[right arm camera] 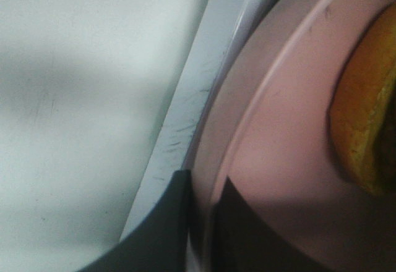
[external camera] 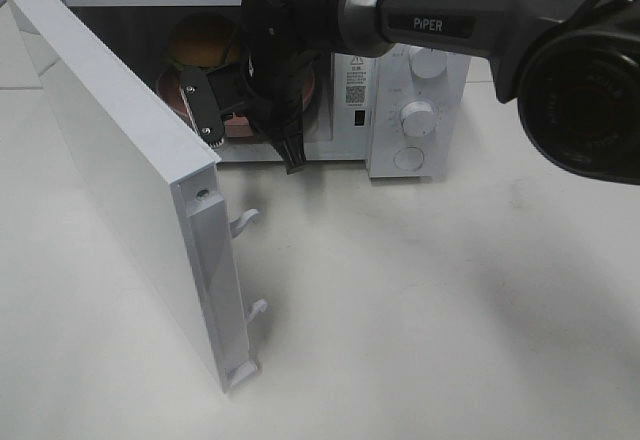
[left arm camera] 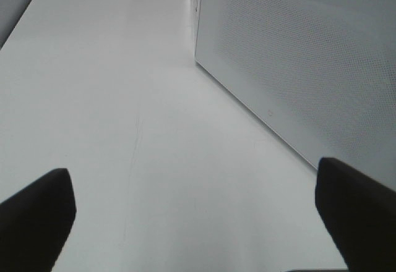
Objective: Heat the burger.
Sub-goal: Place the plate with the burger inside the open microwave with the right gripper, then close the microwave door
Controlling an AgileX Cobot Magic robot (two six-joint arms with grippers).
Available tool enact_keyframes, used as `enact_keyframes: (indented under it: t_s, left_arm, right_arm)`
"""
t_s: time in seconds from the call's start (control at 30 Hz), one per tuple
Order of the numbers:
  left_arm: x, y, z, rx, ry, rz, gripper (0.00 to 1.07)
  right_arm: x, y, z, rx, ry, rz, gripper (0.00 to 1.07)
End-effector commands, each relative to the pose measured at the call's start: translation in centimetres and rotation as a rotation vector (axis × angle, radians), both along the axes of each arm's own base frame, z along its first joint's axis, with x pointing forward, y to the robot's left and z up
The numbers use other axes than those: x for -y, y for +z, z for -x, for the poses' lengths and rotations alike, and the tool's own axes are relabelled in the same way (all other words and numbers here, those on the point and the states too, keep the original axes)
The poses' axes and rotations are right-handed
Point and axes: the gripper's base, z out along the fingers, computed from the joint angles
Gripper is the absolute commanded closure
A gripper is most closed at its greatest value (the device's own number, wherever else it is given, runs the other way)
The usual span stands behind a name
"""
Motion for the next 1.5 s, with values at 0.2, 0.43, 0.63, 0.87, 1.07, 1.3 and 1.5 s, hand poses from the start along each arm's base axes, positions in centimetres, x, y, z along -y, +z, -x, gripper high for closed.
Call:
enact_keyframes:
  t_s: [0.2, 0.43, 0.63, 0.87, 1.07, 1.3, 1.5]
  left_arm:
    - [0.0, 0.1, 0.2, 0.03, 0.001, -0.001, 0.09]
    - [0.0, 0.1, 0.2, 0.03, 0.001, -0.001, 0.09]
    - [0.0, 0.1, 0.2, 0.03, 0.001, -0.001, 0.09]
    - [0.0, 0.1, 0.2, 0.03, 0.001, -0.001, 0.09]
    - [0.0, 0.1, 0.2, 0.03, 0.001, -0.001, 0.09]
    - [0.0, 0.1, 0.2, 0.03, 0.001, -0.001, 0.09]
    - [0.0, 0.1, 0.2, 0.03, 0.001, -0.001, 0.09]
  right_arm:
    - [-0.7, 1.8, -1.0, 0.111, -0.006, -0.099, 0.9]
    - [-0.7, 1.7, -0.9, 0.103, -0.024, -0.11, 0.7]
    - [-0.5, 1.5, -0.7, 0.082, -0.044, -0.11, 0.65]
    - [0.0, 1.4, -0.1, 0.057, -0.048, -0.096, 0.62]
    - [0.2, 2.2, 0.3, 0.056, -0.113, -0.181, 0.47]
    - [0.6, 2.6, 0.9, 0.057, -0.126, -0.217, 0.32]
    - [1.1, 2.3, 1.5, 0.037, -0.129, -0.203, 0.31]
